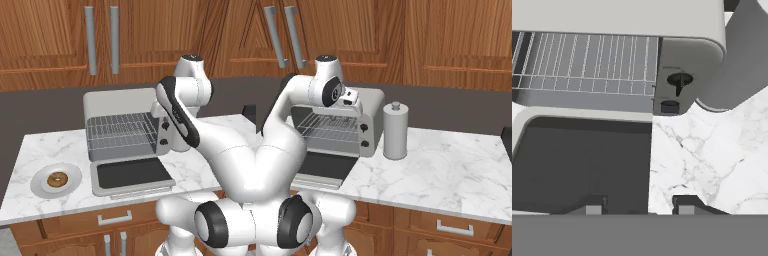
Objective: Pick up the bagel from the plate, place it on the toaster oven rack, close the door, and set the timer.
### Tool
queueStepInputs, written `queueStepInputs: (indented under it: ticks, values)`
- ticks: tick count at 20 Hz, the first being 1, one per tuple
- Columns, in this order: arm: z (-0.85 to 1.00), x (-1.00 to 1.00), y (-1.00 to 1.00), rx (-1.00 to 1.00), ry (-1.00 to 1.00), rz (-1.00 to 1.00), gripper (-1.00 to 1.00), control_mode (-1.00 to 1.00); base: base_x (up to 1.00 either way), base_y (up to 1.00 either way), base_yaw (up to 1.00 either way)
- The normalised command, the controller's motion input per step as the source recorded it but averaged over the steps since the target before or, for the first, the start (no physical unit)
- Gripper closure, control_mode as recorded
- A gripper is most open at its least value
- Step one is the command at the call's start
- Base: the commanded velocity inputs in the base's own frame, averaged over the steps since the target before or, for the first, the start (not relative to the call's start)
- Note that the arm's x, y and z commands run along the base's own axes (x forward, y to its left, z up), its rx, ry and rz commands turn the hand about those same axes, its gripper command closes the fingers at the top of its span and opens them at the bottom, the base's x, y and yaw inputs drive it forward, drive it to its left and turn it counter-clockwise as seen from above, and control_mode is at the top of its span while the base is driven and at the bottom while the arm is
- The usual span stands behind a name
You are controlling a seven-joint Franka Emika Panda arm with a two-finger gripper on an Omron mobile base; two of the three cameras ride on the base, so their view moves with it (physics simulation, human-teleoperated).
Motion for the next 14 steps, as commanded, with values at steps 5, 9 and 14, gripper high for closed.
queueStepInputs:
  ticks: [5, 9, 14]
  values:
    - [0.00, -0.17, 0.06, 0.00, -0.01, 0.00, -1.00, -1.00, 0.00, 0.00, 0.00]
    - [0.00, -0.48, 0.39, -0.01, -0.07, 0.00, -1.00, -1.00, 0.00, 0.00, 0.00]
    - [0.00, -0.40, 0.51, -0.06, -0.10, 0.00, -1.00, -1.00, 0.00, 0.00, 0.00]
